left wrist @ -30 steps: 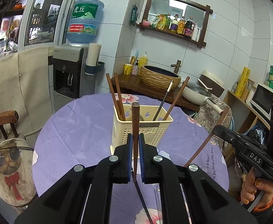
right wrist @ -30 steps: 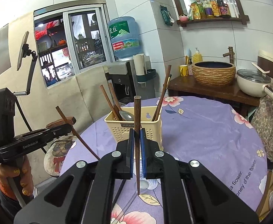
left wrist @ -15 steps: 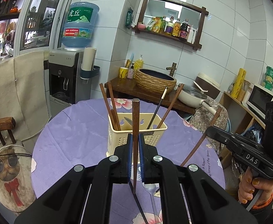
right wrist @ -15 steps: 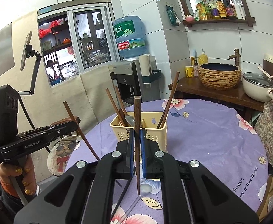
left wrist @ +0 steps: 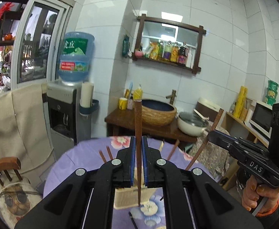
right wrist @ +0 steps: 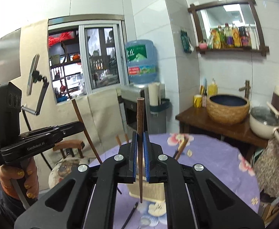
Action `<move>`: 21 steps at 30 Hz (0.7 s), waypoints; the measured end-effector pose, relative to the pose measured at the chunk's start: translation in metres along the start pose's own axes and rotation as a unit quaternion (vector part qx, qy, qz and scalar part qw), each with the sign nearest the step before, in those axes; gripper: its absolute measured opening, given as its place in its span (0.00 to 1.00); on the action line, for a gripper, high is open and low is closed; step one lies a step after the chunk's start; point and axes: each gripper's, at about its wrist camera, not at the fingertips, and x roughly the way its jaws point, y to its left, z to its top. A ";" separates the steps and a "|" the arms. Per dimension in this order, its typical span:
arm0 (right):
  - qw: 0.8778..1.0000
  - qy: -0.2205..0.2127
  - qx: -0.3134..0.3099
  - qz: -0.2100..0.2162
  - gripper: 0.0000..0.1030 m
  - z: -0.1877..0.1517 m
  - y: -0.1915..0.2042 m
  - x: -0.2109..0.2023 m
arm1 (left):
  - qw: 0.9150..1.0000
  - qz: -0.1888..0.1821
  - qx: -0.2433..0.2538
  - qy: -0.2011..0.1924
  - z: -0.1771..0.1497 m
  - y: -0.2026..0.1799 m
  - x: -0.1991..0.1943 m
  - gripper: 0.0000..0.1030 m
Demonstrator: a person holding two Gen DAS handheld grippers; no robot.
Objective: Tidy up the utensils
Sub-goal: 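Lower both chopsticks into the cream holder with both tools and open them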
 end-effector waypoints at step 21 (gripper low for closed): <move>0.997 0.041 0.021 -0.057 0.07 -0.053 -0.030 0.108 | 0.997 0.035 -0.016 0.073 -0.044 0.029 0.098 0.06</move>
